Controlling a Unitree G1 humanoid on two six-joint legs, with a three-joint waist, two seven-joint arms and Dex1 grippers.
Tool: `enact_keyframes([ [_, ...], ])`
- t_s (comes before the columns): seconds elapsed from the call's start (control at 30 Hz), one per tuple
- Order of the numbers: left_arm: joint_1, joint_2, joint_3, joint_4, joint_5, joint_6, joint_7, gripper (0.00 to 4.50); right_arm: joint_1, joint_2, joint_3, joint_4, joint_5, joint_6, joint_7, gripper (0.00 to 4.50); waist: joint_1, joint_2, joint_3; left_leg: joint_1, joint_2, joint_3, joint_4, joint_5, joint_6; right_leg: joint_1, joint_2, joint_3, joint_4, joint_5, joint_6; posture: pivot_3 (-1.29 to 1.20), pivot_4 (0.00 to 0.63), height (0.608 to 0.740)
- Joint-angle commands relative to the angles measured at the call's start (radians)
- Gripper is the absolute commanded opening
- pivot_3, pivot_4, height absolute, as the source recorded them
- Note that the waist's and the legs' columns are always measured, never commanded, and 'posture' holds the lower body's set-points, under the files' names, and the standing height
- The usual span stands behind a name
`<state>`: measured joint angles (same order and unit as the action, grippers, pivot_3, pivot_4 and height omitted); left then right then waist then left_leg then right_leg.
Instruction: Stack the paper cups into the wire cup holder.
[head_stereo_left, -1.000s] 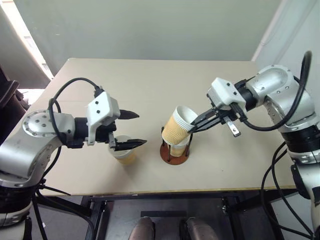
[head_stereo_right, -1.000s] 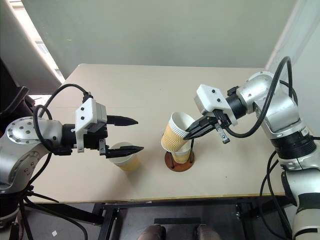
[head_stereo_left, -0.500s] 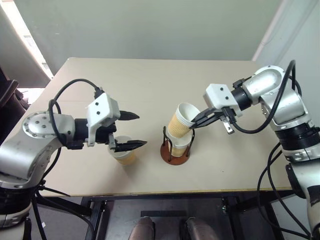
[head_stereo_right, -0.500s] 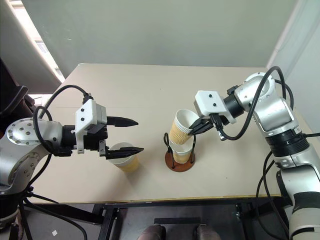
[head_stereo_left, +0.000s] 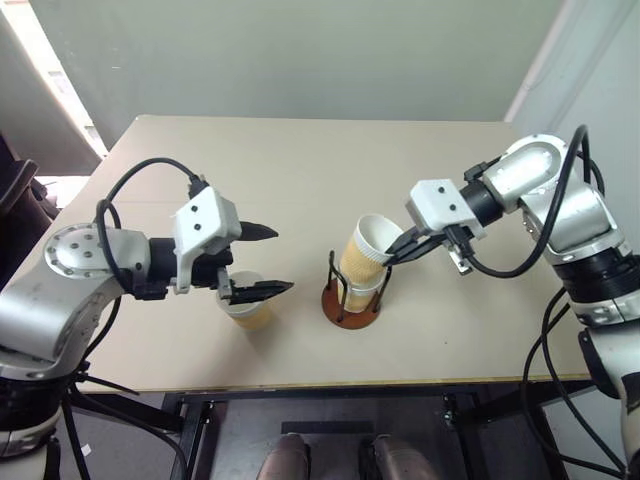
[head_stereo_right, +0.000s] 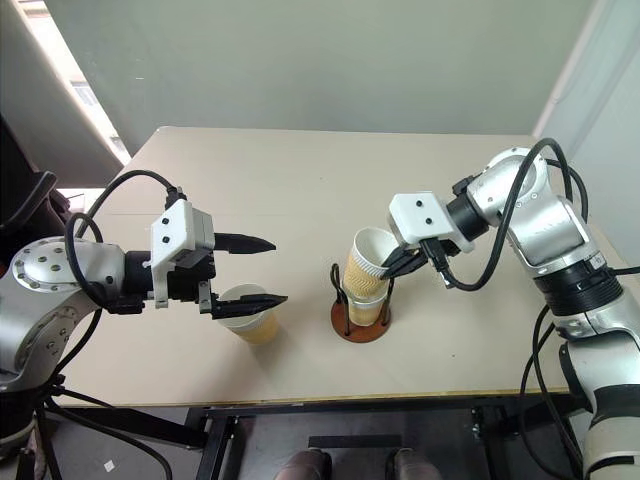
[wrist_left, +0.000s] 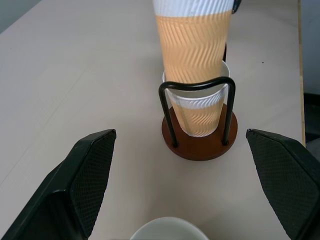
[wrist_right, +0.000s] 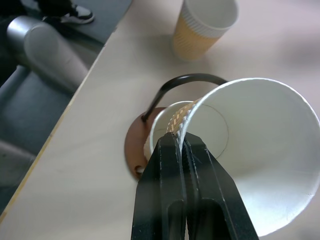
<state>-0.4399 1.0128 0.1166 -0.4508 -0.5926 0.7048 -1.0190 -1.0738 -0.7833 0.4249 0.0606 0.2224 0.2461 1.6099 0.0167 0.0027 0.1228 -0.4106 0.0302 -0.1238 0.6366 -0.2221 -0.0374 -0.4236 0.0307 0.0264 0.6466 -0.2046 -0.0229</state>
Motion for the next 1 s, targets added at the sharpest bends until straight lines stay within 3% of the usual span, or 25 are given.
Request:
enact_keyframes([
  [0.03,-0.006,0.014,0.03,-0.024,-0.009,-0.002,0.004,4.5,-0.018,-0.009,0.012,-0.04,-0.009,-0.016,0.005,0.03,0.0,0.0,0.0,0.0,0.0,0.0,0.0,0.0,0.0,0.0,0.0,0.0,0.0,0.0,0.0,0.0,0.15,0.74],
  [0.2,-0.005,0.011,0.029,-0.021,-0.002,-0.007,0.011,4.5,-0.023,0.003,0.029,-0.011,-0.05,-0.025,0.005,0.03,-0.001,0.0,0.0,0.0,0.0,0.0,0.0,0.0,0.0,0.0,0.0,0.0,0.0,0.0,0.0,0.0,0.15,0.74],
  [0.3,0.003,0.015,0.038,-0.028,-0.008,-0.005,0.009,4.5,-0.036,0.008,0.028,0.008,-0.06,-0.033,0.005,0.63,0.0,0.0,0.0,0.0,0.0,0.0,0.0,0.0,0.0,0.0,0.0,0.0,0.0,0.0,0.0,0.0,0.15,0.74],
  [0.53,-0.01,0.015,0.067,0.024,0.025,-0.051,0.025,4.5,-0.057,0.001,-0.001,-0.011,0.009,0.01,0.005,3.02,-0.001,0.0,0.0,0.0,0.0,0.0,-0.001,0.0,0.0,0.0,0.0,0.0,0.0,0.0,0.0,0.0,0.15,0.74],
  [0.67,-0.023,0.082,0.086,0.137,0.072,-0.108,-0.034,4.5,-0.062,-0.015,-0.086,0.013,0.066,0.073,0.002,4.33,0.0,0.0,0.0,0.0,0.0,0.0,-0.001,0.0,0.0,-0.001,0.0,0.0,0.0,0.0,-0.001,0.0,0.15,0.74],
  [0.83,-0.054,0.175,-0.008,0.3,0.143,-0.207,-0.198,4.5,-0.105,0.162,-0.405,-0.004,0.403,0.399,-0.274,4.47,-0.003,0.001,0.0,-0.001,0.0,0.001,-0.003,0.0,-0.001,-0.003,0.001,0.002,0.0,-0.002,-0.004,0.0,0.15,0.74],
  [1.0,-0.142,0.148,-0.155,0.408,0.256,-0.278,-0.27,4.5,-0.035,0.233,-0.368,-0.192,0.343,0.443,-0.471,4.47,0.002,0.0,0.0,-0.001,0.001,-0.002,-0.006,0.001,-0.003,-0.004,0.001,0.0,0.0,-0.004,-0.005,0.0,0.15,0.74],
])
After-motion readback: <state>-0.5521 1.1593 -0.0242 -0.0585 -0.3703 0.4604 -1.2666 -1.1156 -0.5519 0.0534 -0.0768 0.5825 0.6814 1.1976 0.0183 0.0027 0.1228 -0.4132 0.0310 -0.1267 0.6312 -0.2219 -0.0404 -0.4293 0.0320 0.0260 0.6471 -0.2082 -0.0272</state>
